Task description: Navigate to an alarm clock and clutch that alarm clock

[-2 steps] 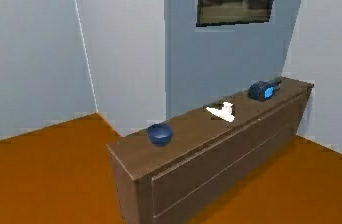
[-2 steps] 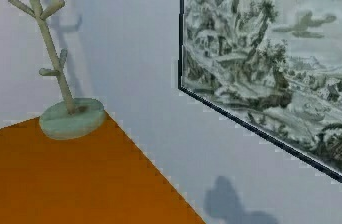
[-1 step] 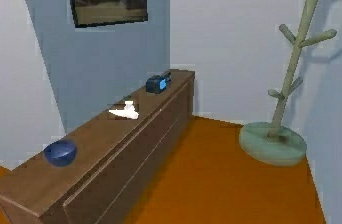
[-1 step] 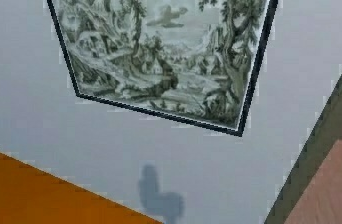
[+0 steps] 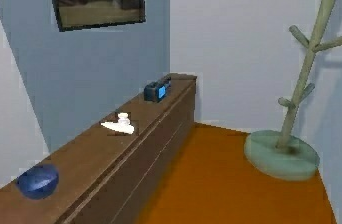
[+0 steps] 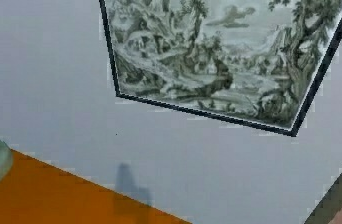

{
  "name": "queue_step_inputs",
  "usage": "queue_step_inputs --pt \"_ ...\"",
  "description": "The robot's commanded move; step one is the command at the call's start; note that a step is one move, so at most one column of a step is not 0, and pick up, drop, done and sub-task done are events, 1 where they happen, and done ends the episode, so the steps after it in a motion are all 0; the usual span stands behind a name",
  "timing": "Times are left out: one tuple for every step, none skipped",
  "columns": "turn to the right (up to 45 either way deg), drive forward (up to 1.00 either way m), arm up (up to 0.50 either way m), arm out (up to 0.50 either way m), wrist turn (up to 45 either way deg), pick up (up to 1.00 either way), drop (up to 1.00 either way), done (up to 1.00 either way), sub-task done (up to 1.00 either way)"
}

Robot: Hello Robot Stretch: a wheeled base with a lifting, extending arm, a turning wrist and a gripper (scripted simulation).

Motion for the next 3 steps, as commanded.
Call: queue_step_inputs --pt "15.0 0.00 0.00 0.00 0.0 0.00 0.00 0.00 0.00" --pt "0.0 0.80 0.00 0.00 0.0 0.00 0.00 0.00 0.00" --pt "-45.0 0.00 0.00 0.00 0.0 0.00 0.00 0.00 0.00"
